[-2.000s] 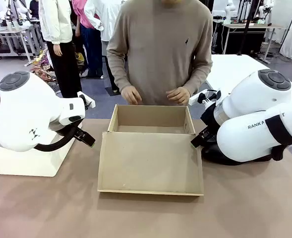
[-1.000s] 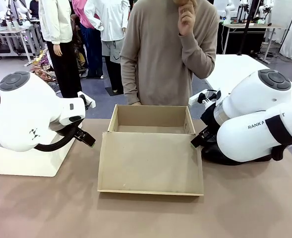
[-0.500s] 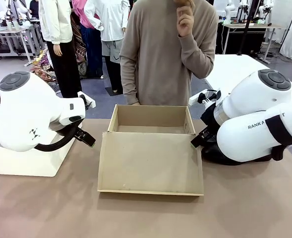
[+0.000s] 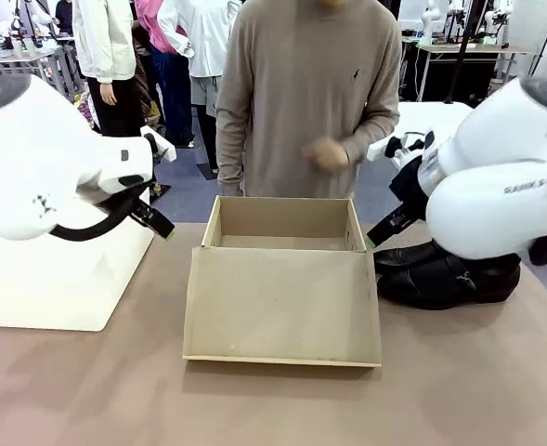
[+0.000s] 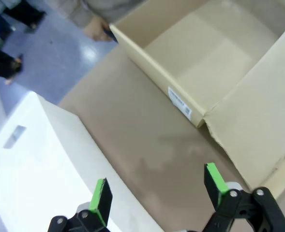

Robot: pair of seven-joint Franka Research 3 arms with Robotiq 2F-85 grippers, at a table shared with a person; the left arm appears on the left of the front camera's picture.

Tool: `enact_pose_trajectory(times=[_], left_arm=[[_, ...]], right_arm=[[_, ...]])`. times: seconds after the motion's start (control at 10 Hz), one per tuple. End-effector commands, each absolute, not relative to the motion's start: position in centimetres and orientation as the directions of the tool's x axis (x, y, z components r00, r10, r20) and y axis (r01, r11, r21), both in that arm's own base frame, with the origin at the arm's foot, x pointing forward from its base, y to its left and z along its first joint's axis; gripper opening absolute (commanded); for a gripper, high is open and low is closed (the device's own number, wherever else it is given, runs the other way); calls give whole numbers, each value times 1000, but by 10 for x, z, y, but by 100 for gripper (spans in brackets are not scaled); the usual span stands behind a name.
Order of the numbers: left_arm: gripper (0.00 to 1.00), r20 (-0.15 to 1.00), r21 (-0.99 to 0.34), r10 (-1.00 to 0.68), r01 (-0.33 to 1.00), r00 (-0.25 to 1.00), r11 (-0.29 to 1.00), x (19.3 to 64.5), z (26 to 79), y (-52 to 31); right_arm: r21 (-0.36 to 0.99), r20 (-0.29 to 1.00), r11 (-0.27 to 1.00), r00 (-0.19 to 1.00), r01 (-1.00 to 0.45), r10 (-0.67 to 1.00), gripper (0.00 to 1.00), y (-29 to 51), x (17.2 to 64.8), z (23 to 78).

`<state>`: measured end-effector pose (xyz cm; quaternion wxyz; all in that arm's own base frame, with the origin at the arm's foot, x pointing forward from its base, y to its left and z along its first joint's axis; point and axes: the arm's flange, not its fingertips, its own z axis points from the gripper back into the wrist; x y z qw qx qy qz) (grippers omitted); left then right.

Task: Pack the shoes into the box.
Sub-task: Place one shoe of the Shoes into the Shoes Box.

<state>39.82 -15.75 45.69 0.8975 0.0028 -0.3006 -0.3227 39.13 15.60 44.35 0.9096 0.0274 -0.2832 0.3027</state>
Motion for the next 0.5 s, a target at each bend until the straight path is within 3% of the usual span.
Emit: enact_pose_trajectory(times=[0.0, 0.4], left_arm=[[100, 518, 244, -630, 607, 578, 757, 391, 485, -157], [100, 544, 272, -646, 616, 535, 739, 387, 517, -152]], right_arm=[[-116, 526, 788, 636, -605, 565, 100, 144, 386, 472], [-110, 546, 752, 592, -650, 592, 100, 134, 378, 501]])
